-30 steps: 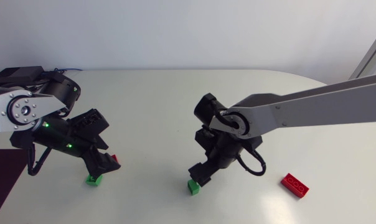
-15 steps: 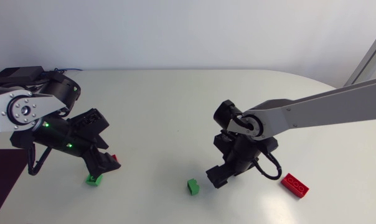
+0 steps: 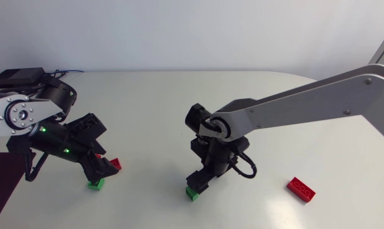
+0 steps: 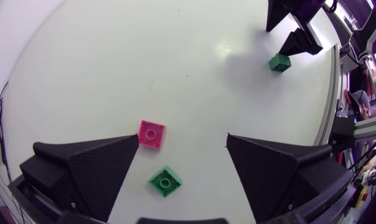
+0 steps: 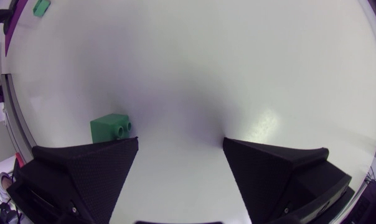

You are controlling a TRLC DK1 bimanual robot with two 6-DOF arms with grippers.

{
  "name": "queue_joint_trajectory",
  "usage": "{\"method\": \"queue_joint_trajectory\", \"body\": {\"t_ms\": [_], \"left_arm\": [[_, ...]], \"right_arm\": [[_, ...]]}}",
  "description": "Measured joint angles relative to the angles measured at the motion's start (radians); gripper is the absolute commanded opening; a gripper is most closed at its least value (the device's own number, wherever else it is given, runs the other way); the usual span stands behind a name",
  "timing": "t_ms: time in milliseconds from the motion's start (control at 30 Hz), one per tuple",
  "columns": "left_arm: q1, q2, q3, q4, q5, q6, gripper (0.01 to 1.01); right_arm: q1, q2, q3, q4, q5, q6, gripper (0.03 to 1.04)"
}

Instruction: Sort duplo bricks by size, large to the right and small to the left

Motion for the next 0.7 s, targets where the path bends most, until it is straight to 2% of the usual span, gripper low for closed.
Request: {"method": "queue_joint_trajectory", "body": {"t_ms": [300, 567, 700], "left_arm": [[0.006, 0.0, -0.002, 0.0, 0.007, 0.003, 0.982], [0.004, 0.0, -0.002, 0.0, 0.013, 0.003, 0.982], [0.003, 0.0, -0.002, 0.0, 0.014, 0.003, 0.982]], "right_arm": [[0.016, -0.012, 0.036, -0.026, -0.063, 0.0, 1.0], [0.085, -0.024, 0.124, -0.061, -0.122, 0.006, 1.0], [0.063, -0.024, 0.12, -0.069, -0.121, 0.007, 1.0]]}}
